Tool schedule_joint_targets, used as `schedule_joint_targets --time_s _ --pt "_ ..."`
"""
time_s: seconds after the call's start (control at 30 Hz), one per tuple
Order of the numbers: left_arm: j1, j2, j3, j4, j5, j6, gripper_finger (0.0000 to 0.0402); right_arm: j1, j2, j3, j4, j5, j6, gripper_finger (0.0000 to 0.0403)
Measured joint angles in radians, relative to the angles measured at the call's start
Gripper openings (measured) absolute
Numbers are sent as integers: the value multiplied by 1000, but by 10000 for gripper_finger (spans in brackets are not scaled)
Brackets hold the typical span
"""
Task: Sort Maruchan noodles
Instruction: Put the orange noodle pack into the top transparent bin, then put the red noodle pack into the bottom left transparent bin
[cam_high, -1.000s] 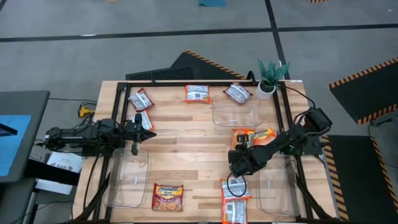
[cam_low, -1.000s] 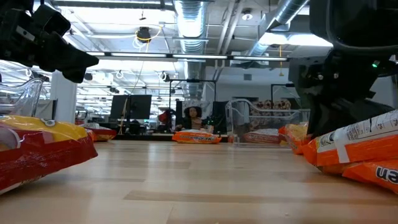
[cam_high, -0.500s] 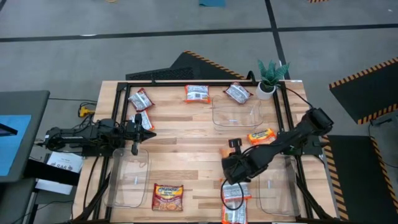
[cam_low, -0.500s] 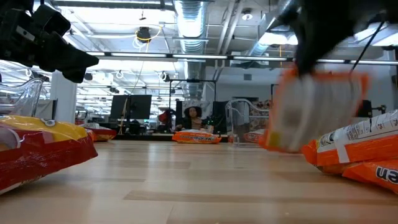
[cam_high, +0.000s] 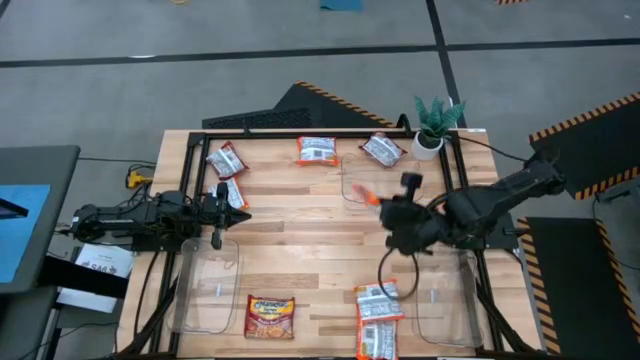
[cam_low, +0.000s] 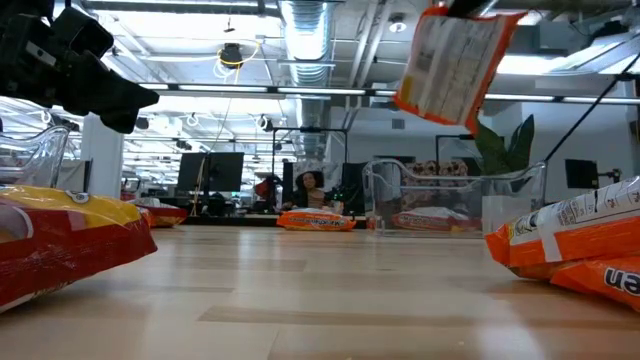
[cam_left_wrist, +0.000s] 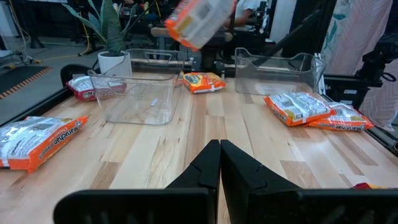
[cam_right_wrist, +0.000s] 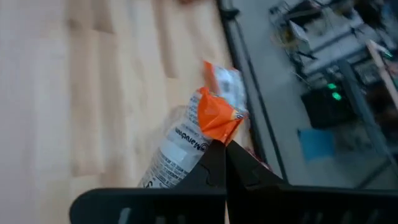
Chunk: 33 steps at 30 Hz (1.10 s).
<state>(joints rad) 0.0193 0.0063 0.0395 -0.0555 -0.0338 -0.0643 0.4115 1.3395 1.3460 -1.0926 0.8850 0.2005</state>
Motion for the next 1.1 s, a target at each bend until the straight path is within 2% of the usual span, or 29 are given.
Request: schedule_joint_targets --time_s 0.37,0.67,0.87,1.0,1.1 --pt "0 0 0 0 0 0 0 -245 -26 -254 31 3 7 7" --pt "0 0 0 0 0 0 0 -344 -25 -354 96 -53 -115 9" --pt "0 0 0 0 0 0 0 -362 -25 -359 109 -95 -182 48" --pt "0 0 0 0 0 0 0 -382 -25 -359 98 -131 -148 76" --pt "0 0 0 0 0 0 0 -393 -25 -359 103 -153 -132 113"
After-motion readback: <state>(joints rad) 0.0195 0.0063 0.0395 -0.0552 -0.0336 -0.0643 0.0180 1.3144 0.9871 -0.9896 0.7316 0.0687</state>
